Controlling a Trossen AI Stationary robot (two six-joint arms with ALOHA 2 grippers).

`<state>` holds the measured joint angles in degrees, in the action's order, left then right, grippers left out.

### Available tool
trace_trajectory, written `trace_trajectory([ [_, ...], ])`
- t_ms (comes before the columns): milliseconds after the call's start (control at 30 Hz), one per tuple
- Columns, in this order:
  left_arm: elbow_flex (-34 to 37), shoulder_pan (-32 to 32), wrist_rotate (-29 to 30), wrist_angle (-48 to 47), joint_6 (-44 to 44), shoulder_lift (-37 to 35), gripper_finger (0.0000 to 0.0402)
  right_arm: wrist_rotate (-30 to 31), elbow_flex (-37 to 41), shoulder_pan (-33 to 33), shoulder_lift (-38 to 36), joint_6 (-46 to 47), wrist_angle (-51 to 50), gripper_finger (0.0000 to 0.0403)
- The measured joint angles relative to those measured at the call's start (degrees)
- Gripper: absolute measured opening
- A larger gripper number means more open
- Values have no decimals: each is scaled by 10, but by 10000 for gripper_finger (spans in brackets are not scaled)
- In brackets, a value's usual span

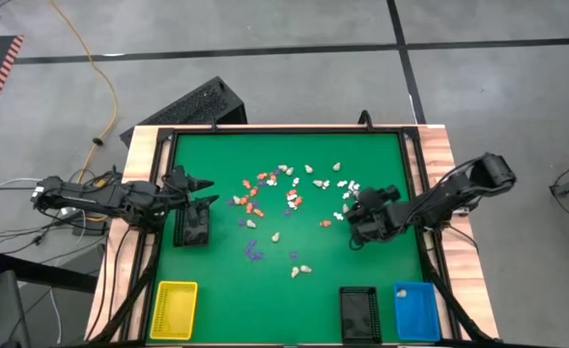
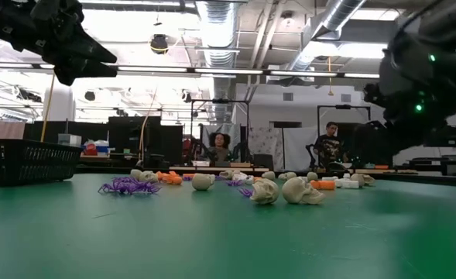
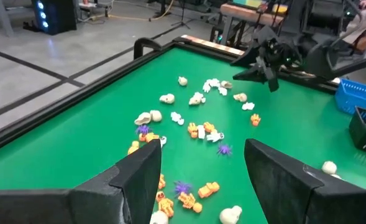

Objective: Sort Halloween decoration
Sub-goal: Put the white skull toy into the blue basket

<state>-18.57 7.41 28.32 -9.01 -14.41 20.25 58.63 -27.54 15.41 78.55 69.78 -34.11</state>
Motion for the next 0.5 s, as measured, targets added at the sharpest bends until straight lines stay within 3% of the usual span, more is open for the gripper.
trace_trajectory([
  [300, 0, 0, 1, -3, 0, 0, 221, 10, 96, 0, 5, 18, 168, 260],
  [500, 0, 0, 1, -7, 2, 0, 221, 27, 130, 0, 5, 14, 227, 260],
])
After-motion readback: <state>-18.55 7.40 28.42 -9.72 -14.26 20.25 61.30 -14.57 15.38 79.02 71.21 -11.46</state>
